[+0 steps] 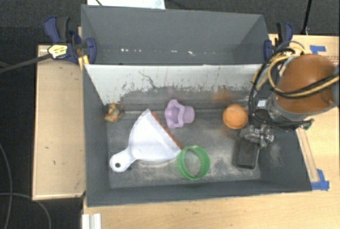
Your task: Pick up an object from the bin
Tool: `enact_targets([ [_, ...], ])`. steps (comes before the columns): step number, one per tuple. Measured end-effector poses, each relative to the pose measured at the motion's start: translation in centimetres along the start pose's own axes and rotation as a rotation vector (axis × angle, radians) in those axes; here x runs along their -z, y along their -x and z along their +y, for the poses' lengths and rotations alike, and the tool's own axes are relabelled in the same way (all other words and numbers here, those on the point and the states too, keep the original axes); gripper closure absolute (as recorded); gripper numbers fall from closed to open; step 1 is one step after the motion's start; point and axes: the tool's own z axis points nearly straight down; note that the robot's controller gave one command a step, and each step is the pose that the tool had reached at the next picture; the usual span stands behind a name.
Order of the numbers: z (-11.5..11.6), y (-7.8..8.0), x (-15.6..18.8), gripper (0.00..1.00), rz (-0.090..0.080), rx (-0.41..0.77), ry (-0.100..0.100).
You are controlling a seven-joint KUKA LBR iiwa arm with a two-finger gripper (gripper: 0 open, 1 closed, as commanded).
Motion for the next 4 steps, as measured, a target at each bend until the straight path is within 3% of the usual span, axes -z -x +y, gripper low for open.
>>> enact_targets([
  [2, 0.1, 0.0, 0.3, 1.0, 0.001, -0.001, 0.003],
  [3, 0.3, -0.1, 2.1, 1.0, 0.007, -0.001, 0.012],
  [4, 0.2, -0.1, 4.4, 1.0, 0.007, -0.002, 0.007],
])
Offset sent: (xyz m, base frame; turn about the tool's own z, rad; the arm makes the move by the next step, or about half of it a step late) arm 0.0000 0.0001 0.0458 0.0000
